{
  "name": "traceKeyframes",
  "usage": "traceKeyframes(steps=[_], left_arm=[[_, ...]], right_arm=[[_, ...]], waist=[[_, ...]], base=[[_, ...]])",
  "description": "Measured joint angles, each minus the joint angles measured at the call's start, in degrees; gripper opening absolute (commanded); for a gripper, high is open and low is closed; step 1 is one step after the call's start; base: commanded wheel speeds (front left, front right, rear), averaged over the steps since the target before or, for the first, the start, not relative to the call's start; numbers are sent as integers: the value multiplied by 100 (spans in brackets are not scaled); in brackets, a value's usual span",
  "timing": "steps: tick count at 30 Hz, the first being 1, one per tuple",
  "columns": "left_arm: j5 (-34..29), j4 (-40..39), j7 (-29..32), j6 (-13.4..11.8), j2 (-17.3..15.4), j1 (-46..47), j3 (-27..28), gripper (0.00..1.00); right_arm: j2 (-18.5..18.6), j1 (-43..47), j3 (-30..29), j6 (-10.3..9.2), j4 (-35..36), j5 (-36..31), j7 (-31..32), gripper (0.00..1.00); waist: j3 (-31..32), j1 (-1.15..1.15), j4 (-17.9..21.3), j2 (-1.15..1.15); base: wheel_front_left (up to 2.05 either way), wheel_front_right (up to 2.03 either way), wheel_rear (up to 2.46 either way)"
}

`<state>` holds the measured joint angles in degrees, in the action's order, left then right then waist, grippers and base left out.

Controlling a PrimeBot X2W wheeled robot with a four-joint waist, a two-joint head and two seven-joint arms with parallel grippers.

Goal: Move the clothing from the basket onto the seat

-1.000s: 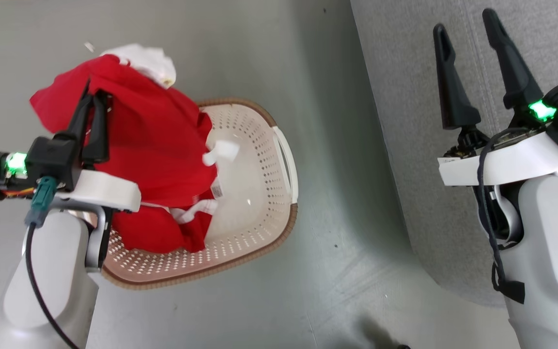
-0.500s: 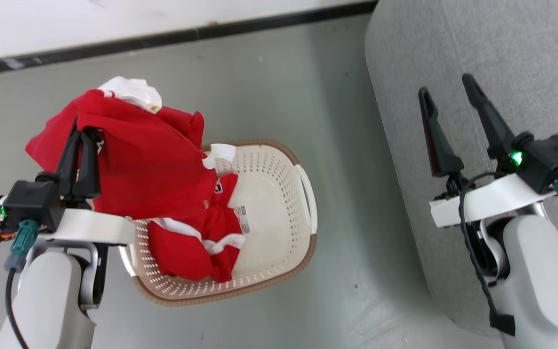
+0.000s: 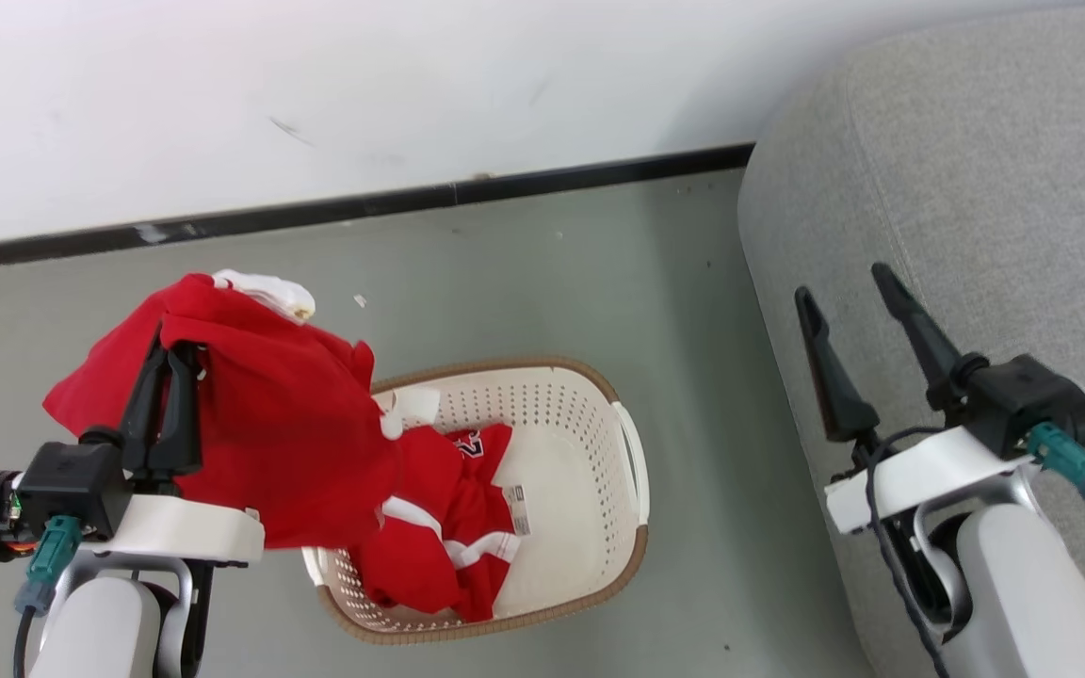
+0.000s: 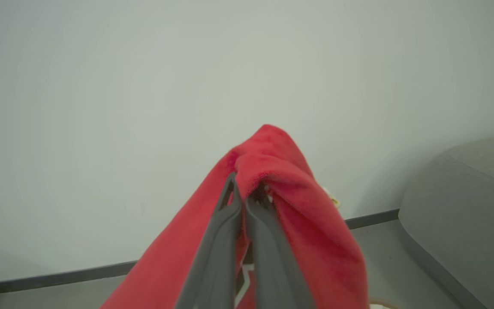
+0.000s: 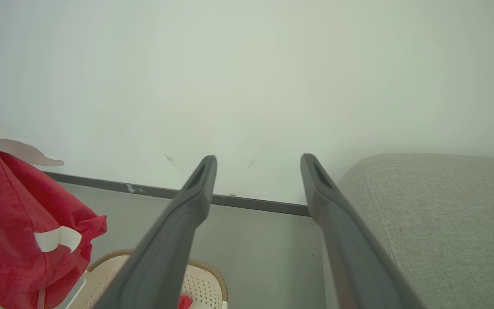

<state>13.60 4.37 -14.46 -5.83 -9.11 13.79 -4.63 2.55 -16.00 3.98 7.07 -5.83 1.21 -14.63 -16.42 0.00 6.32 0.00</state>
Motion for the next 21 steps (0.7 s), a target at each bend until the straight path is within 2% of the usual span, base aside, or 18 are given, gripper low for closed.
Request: traceKeyframes(steps=[9,15,21], left_arm=[[-9,-260,149,191,-43,-131,-311,0],[-8,-431,324,330,-10,-131,-586,0],[-24,-567,546,506,34,-131,-935,0]], right_arm=[[4,346,531,0,-100,-110,0,100],[110,420,1232,1,-223,-132,0,100],[467,396,2195,1,-478,-131,0,100]], waist=[[576,0,-183,0],[852,0,-259,0],[1135,0,-324,0]], base=[[0,0,0],[0,0,0],[0,0,0]])
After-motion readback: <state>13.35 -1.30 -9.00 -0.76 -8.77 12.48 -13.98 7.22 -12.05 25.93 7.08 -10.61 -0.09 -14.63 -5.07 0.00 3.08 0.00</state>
